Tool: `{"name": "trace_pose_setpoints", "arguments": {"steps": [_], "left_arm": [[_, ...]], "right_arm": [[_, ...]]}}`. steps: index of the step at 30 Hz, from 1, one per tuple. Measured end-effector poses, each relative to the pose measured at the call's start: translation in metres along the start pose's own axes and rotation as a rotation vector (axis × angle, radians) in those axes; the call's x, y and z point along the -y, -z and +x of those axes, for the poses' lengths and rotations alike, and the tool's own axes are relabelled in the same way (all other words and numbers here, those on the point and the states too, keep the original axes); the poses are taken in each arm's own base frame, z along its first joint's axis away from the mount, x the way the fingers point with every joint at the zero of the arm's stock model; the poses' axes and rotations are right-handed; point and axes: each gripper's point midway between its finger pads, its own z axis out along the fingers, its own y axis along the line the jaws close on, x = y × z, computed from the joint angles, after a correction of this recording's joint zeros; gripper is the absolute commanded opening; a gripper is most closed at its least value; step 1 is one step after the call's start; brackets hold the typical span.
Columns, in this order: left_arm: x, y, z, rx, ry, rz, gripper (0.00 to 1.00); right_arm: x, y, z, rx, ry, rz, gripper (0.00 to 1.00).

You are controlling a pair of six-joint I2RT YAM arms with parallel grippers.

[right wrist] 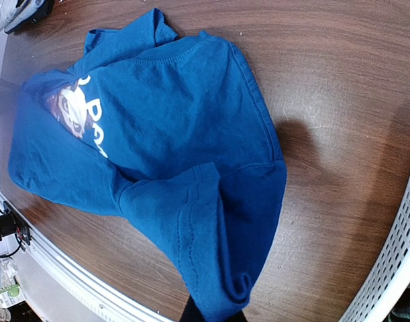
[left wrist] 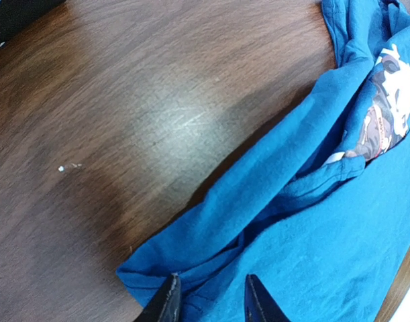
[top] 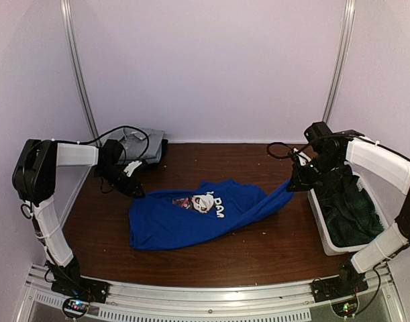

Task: Fold and stack the mixed laundry pile
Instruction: Pick up the crumpled T-shirt from the center of the board, then flatten out the crumpled T-shirt at the center of the board.

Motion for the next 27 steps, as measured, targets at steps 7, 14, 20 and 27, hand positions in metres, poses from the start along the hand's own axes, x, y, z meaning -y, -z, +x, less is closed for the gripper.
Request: {"name": "trace_pose_setpoints", "arguments": {"steps": [7,14,20,27], "left_arm": [[0.0,-0.001,0.001,-0.002,-0.003,0.0,0.0],[-0.002,0.012,-0.005,0.015,0.026,-0.042,0.0],[0.006,0.095,-0.075,0.223,0.075,-0.166,0.0],[0.042,0.261,-0.189,0.674,0.092,-0.272,0.0]], "right_arm": [[0.0,0.002,-0.001,0.001,0.01,0.001,0.0],[-0.008,0.022,-0.023,0.067,0.02,-0.01,0.0],[-0.034,0.085,-0.092,0.286,0.06,-0.044,0.0],[-0.078,0.208,-0.192,0.665,0.152,-0.092,0.0]]}}
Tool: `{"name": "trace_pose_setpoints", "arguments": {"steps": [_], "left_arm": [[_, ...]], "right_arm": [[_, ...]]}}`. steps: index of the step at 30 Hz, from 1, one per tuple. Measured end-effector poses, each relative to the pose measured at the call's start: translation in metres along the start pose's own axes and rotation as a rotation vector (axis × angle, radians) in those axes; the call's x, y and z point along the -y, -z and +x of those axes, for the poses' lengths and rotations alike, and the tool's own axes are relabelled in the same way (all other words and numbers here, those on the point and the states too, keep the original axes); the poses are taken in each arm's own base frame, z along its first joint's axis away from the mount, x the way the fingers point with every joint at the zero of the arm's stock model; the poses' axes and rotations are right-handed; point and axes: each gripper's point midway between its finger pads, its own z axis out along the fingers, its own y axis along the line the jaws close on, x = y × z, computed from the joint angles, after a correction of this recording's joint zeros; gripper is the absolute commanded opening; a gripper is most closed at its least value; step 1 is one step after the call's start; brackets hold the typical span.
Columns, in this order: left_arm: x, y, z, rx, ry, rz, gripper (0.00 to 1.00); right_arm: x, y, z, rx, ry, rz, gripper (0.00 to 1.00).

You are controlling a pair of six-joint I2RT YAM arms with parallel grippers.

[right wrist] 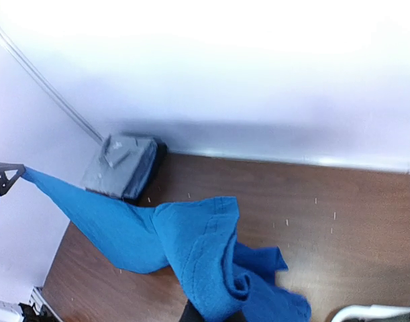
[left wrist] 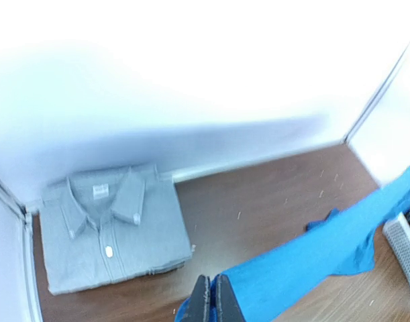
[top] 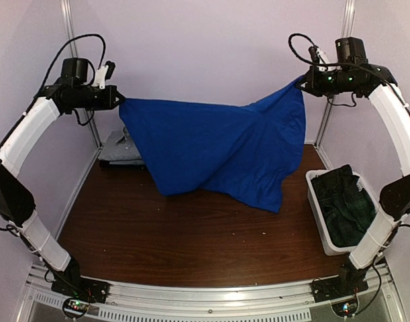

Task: Fold and stack the mixed laundry pile
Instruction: Flatten out the crumpled T-shirt at the center of the board.

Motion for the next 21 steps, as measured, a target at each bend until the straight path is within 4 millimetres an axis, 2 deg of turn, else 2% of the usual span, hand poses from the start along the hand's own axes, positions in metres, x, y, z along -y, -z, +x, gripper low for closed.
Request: {"name": "trace_pose_setpoints", "arguments": {"steps": [1,3,5,7,10,13,15,18,21], "left_arm": [[0.005,0.014,-0.023,0.053,0.003,0.001,0.0],[0.015,0.036,-0.056,0.131,-0.001,0.012,0.0],[0.025,0.06,-0.082,0.2,-0.012,0.031,0.0],[0.035,0.078,-0.098,0.248,-0.023,0.051,0.0],[0.052,0.103,-0.103,0.279,-0.04,0.078,0.0],[0.075,0.129,-0.103,0.309,-0.066,0.122,0.0],[0.095,0.151,-0.1,0.334,-0.089,0.162,0.0],[0.121,0.191,-0.098,0.391,-0.124,0.224,0.0],[0.133,0.234,-0.102,0.468,-0.148,0.247,0.0]], "right_arm": [[-0.006,0.006,-0.018,0.05,0.017,-0.011,0.0],[-0.018,0.021,-0.046,0.133,0.047,-0.031,0.0],[-0.027,0.036,-0.062,0.19,0.068,-0.045,0.0],[-0.035,0.052,-0.072,0.237,0.085,-0.059,0.0],[-0.047,0.078,-0.078,0.285,0.107,-0.078,0.0],[-0.064,0.116,-0.081,0.347,0.146,-0.11,0.0],[-0.078,0.147,-0.081,0.398,0.173,-0.14,0.0],[-0.102,0.203,-0.079,0.496,0.22,-0.196,0.0],[-0.122,0.253,-0.076,0.585,0.259,-0.247,0.0]]}}
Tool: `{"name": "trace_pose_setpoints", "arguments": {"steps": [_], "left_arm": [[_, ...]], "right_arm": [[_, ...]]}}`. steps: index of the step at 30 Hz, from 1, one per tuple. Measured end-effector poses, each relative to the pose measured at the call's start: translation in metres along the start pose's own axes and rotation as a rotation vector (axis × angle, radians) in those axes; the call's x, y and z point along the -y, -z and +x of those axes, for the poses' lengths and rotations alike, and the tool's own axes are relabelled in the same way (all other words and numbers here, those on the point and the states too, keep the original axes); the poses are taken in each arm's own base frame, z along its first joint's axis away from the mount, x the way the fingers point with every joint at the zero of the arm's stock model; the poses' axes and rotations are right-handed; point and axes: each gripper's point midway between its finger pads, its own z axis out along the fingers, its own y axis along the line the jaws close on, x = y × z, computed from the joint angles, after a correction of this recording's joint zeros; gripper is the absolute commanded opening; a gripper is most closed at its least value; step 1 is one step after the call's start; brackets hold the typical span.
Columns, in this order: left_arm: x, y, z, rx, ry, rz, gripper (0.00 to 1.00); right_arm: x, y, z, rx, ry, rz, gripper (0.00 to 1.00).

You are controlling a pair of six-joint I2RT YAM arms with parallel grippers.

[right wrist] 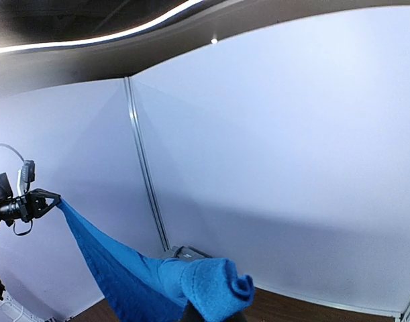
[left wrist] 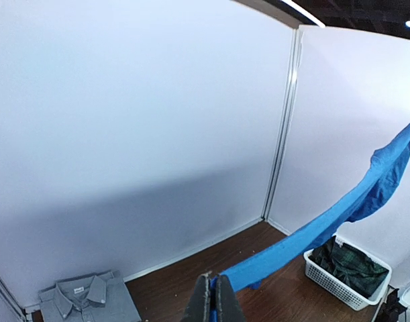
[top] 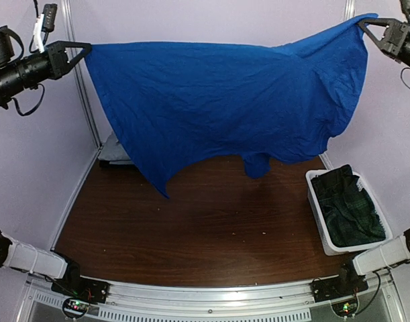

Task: Fold and stack the mixed laundry pile
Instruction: Flatten out the crumpled T-shirt at the center of the board.

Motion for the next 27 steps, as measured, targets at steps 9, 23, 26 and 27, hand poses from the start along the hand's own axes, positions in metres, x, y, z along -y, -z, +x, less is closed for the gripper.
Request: {"name": "trace_pose_setpoints", "arguments": {"steps": [9,23,26,27], "left_arm": [[0.021,0.05,-0.051,0.159,-0.057,0.0,0.0],[-0.133,-0.116,0.187,-0.408,0.099,-0.36,0.55],[-0.162,-0.143,0.244,-0.528,0.126,-0.415,0.93],[-0.172,-0.153,0.259,-0.565,0.131,-0.432,0.94]], "right_arm": [[-0.041,0.052,-0.055,0.191,0.04,-0.084,0.0],[0.157,-0.176,0.17,-0.347,-0.015,0.285,0.58],[0.204,-0.223,0.24,-0.476,-0.032,0.357,0.81],[0.217,-0.235,0.261,-0.508,-0.04,0.376,0.81]]}}
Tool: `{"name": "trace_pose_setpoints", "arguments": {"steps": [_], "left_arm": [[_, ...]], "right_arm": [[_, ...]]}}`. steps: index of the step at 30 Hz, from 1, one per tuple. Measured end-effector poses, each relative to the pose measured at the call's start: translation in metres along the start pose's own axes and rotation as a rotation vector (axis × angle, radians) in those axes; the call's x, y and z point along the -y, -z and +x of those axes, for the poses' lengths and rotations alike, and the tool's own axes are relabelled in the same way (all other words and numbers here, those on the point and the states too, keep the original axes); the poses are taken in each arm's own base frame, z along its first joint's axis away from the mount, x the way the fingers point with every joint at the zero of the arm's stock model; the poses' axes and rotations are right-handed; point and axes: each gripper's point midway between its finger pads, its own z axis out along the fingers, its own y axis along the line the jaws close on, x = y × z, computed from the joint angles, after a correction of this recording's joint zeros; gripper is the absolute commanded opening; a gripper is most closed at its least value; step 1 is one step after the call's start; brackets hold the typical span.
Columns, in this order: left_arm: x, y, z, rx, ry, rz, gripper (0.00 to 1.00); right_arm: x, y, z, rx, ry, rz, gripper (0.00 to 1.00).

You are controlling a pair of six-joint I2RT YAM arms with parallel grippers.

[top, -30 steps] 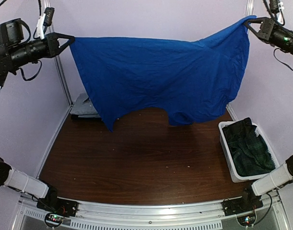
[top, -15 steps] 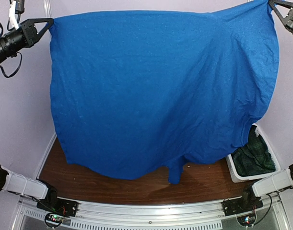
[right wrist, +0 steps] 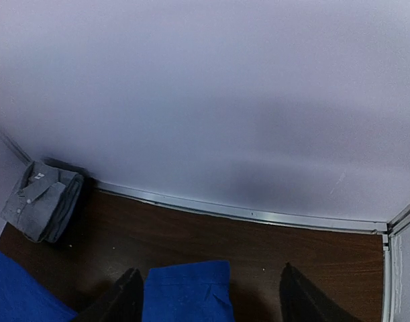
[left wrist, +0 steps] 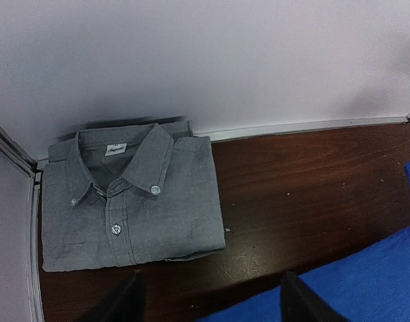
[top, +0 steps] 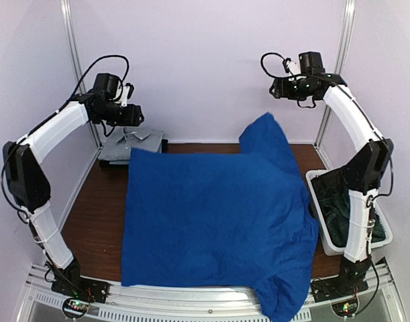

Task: Fold and stack the mixed laundry pile
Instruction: Flatten out the crumpled T-shirt at the center of the board, then move the flattened T-shirt to the center of the board.

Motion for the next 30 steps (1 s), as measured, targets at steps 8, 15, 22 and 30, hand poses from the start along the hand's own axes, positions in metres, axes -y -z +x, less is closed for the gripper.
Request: {"name": "trace_pose_setpoints", "arguments": {"steps": [8,15,22,30], "left_arm": [[-0.028,-0.033,0.022,-0.088,0.018,-0.092,0.87],[-0.004,0.001,0.08,-0.179,0.037,0.047,0.64],[0.047,-0.006,0.22,-0.508,0.097,0.161,0.52],[0.033,-0.033,0.287,-0.707,0.254,0.06,0.3]], "right_arm": [[0.017,-0.034,0.096,-0.268,-0.078,0.045,0.71],[-0.027,0.028,0.144,-0.37,-0.11,-0.086,0.6],[-0.064,0.044,0.265,-0.649,-0.138,-0.178,0.55],[-0.053,0.041,0.339,-0.827,-0.182,-0.133,0.54]]}}
